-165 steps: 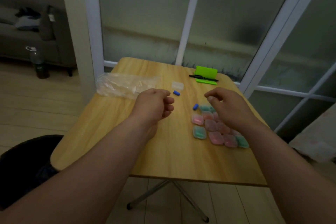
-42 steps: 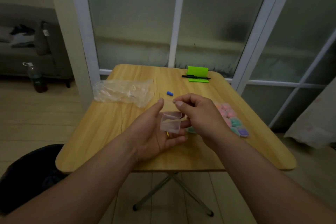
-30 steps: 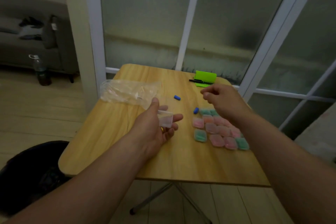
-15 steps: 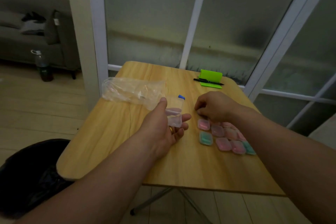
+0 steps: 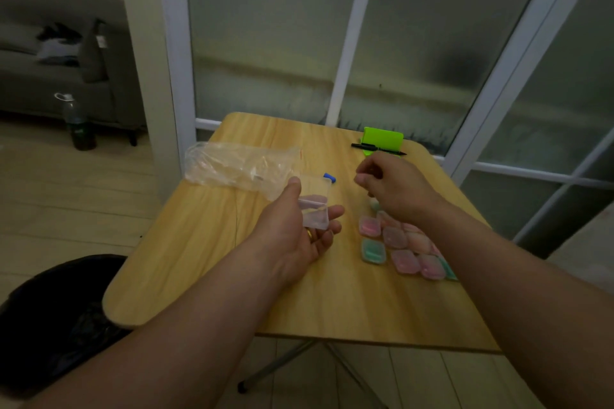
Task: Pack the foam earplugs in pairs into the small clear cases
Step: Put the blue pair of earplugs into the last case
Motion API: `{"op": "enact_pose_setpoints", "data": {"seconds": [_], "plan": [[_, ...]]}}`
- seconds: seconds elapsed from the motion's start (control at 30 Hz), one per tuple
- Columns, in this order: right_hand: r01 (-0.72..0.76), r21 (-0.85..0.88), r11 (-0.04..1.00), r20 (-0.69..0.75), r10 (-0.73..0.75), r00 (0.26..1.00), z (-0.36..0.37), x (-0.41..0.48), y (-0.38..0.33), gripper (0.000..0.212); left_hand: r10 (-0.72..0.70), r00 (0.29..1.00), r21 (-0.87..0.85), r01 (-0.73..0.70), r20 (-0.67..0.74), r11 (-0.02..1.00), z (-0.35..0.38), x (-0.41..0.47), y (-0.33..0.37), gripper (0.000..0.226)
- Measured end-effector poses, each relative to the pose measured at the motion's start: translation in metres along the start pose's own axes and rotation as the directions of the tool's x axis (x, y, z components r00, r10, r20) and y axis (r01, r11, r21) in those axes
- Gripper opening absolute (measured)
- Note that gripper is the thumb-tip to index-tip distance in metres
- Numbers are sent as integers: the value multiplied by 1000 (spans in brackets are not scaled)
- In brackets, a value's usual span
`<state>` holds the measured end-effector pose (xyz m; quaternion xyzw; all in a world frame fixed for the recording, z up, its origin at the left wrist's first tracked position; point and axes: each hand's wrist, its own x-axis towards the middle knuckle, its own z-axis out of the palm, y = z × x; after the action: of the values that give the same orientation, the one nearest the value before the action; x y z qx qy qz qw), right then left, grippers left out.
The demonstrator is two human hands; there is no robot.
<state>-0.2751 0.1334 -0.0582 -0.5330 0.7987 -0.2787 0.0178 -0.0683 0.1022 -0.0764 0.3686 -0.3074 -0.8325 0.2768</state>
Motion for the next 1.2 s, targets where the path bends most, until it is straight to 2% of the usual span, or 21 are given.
{"op": "enact_pose_setpoints", "data": {"seconds": [0.1,0.23,0.3,0.37,0.43,0.63,0.77,0.83,0.9,0.97,1.03,1.1,1.2], "plan": [[-93,244,965,0,96,995,-8,-27,-15,17,-6,1000,-16,6,5,1000,1,-3,2,60],[-83,375,923,26,79,997,-12,-68,-40,10,-6,1000,-40,7,17,999,1,-7,1,58],[9,318,948,-16,-5,1000,-8,-78,-51,9,-20,999,-64,23,49,998,2,-8,0,58],[120,149,982,-39,-116,992,-3,-82,-61,10,-22,997,-82,28,80,996,3,-10,-1,58],[187,57,981,-20,-186,982,0,-84,-69,14,-15,995,-94,25,97,995,4,-11,-3,54],[234,-22,972,6,-234,972,10,-90,-76,11,-12,985,-43,20,172,999,0,-9,-4,60],[292,23,956,-5,-292,956,10,-90,-72,16,17,980,-39,-9,200,999,-2,-6,-4,61],[287,82,955,-40,-284,958,8,-90,-70,17,15,977,-43,-6,214,999,-3,-6,-2,60],[281,137,950,-149,-261,954,2,-88,-67,17,14,978,-51,-4,209,999,-3,-6,0,59],[259,213,942,-276,-197,941,-5,-80,-60,16,30,987,-73,-19,157,997,-1,-7,2,58],[195,286,938,-336,-92,937,-10,-66,-49,14,68,995,-104,-60,76,993,-1,-5,3,56],[103,293,951,-306,-8,952,-7,-47,-35,13,120,993,-136,-118,2,984,-3,-2,5,57],[30,173,984,-213,7,977,4,-15,-14,13,167,984,-158,-176,-67,972,-8,0,9,58]]}}
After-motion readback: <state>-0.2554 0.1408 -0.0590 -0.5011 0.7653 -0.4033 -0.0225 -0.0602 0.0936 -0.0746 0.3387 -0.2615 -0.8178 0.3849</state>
